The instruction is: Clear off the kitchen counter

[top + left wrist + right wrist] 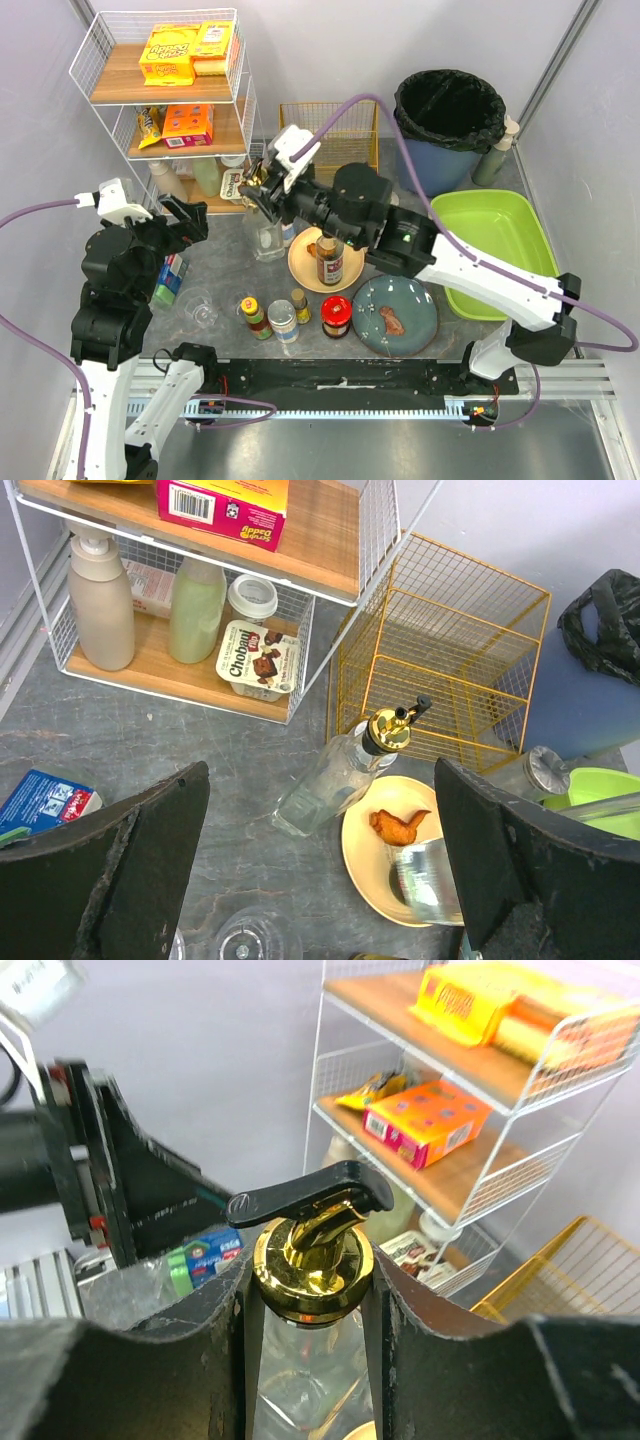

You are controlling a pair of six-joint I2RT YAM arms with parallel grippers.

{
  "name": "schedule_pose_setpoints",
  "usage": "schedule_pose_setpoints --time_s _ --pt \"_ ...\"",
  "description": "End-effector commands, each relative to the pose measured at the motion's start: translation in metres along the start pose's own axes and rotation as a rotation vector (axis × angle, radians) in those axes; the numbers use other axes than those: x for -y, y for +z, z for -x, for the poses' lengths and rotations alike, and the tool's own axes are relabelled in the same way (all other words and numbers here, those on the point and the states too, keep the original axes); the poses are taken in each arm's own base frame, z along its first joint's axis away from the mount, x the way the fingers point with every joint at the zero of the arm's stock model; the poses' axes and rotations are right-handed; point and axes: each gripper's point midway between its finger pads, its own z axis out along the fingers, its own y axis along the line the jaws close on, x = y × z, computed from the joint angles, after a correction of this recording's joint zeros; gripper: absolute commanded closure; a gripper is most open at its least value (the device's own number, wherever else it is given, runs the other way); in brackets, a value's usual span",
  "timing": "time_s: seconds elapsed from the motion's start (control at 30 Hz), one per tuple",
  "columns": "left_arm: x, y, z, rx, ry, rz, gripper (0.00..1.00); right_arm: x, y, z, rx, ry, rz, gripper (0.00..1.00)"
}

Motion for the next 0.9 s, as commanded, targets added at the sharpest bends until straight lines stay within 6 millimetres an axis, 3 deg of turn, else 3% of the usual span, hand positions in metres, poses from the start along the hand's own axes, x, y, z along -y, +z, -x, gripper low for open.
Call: schedule_pose_setpoints --time_s 0.0,0.17,0.37,0.47,0.67,0.87 --pt "-0.001 0.0 0.014 0.048 0.026 0.013 0.01 0.032 -0.042 0.102 0.181 -0.037 -0.102 1.0" --pt "0.013 0.003 0.009 0.013 0.051 -0.068 0.01 0.069 -0.049 0.122 0.176 -0.141 -0.278 1.0" --pt "0.03 0.005 0.009 -0.025 0.076 -0.149 0.01 0.126 -0.034 0.131 0.19 -0.182 -0.392 1.0" --pt "0.03 0.007 0.012 -0.02 0.08 -0.146 0.01 0.172 -0.028 0.133 0.206 -0.202 -0.447 1.0" --pt "0.039 0.017 0.011 -0.049 0.073 -0.174 0.01 0.246 -0.01 0.13 0.25 -0.221 -0.488 1.0" --pt "0.044 0.035 0.014 -0.023 0.066 -0.186 0.01 0.32 0.004 0.114 0.323 -0.2 -0.507 1.0"
